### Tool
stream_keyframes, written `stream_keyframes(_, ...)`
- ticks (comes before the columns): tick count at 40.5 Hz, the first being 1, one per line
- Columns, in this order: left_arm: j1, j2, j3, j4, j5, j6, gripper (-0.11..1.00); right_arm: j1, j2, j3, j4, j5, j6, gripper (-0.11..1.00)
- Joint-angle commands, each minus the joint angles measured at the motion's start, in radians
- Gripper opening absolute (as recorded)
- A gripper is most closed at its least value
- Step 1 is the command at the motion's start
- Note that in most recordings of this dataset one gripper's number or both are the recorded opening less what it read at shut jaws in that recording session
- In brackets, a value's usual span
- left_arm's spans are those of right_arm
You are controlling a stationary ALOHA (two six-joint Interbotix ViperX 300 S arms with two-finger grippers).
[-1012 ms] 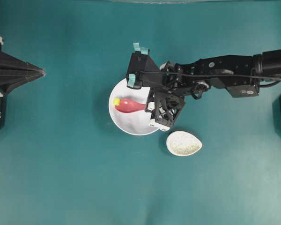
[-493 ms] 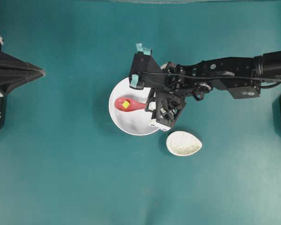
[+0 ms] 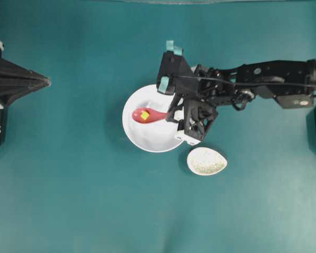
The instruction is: Scoop the yellow hexagonal prism block from the bowl with a spoon using the right arm.
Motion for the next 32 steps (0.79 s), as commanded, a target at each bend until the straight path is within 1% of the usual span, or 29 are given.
stream_keyframes(1,0.003,0.003,-0.031,0.003,-0.005,-0.002,-0.01,0.002,-0.052,-0.005,-0.002,-0.008,0.0,0.25)
stream_keyframes(9,0.002,0.003,-0.031,0.003,-0.005,-0.002,-0.01,0.0,-0.106,0.002,-0.002,-0.008,0.0,0.24)
stream_keyframes(22,0.003,0.003,-0.031,0.003,-0.005,-0.002,-0.01,0.002,-0.201,0.025,-0.018,-0.006,-0.002,0.24)
stream_keyframes(32,0.002,0.003,-0.031,0.003,-0.005,0.0,-0.01,0.0,-0.281,0.031,-0.061,-0.005,-0.002,0.24)
